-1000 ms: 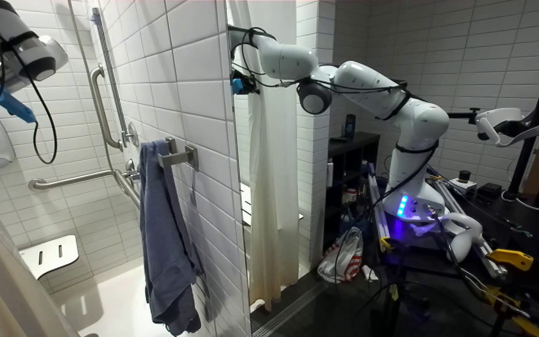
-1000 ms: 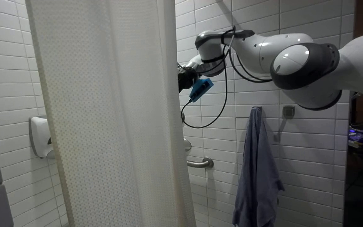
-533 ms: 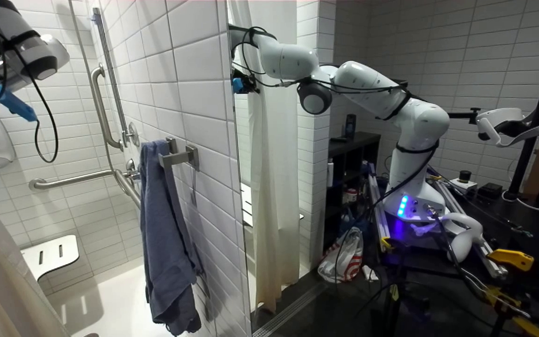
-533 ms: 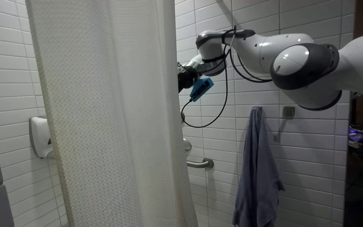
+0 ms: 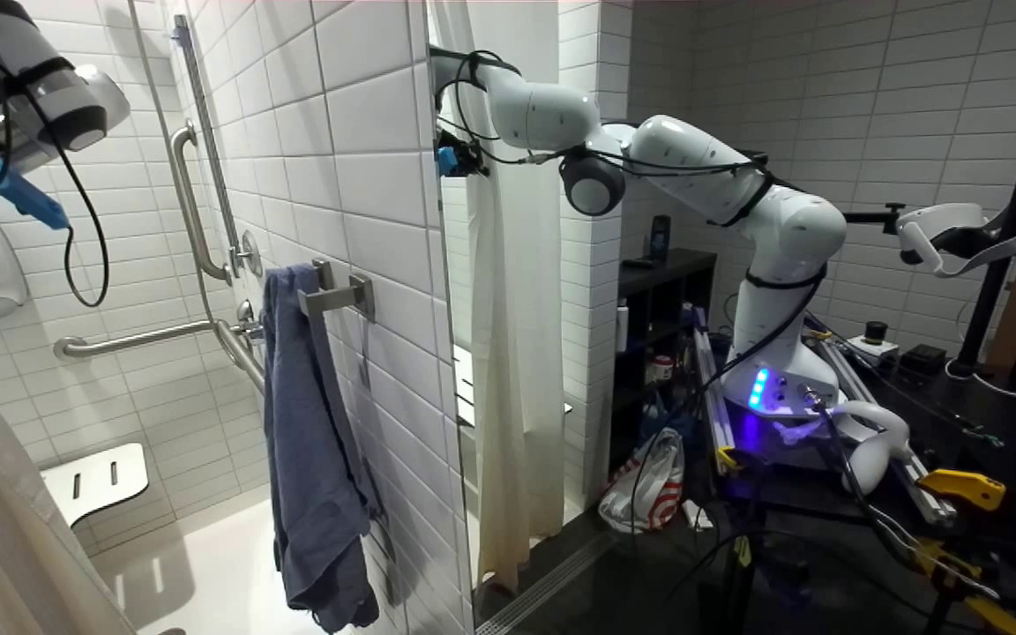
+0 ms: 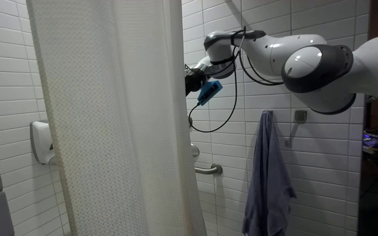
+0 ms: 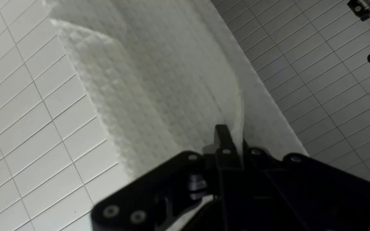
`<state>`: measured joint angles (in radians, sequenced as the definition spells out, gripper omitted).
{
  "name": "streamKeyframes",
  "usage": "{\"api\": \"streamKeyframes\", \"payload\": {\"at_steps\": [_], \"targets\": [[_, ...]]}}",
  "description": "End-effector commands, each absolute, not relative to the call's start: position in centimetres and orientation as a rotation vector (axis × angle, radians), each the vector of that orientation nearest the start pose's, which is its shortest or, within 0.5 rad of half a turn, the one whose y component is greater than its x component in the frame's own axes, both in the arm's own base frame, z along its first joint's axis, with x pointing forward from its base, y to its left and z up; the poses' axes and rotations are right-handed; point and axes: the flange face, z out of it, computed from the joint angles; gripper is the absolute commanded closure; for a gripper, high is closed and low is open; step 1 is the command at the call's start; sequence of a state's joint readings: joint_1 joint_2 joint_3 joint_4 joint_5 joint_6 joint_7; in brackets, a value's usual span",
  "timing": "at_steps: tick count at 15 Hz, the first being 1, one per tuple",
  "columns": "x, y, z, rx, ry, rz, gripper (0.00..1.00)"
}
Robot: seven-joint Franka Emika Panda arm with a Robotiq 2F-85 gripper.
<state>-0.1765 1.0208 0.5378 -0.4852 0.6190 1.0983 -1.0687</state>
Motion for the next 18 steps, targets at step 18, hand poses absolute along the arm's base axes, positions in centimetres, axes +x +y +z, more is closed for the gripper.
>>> {"api": "streamKeyframes", "payload": {"at_steps": [18], "targets": [[71.1,11.7,49.2,-1.533,-1.444,-0.232,1.00]]}}
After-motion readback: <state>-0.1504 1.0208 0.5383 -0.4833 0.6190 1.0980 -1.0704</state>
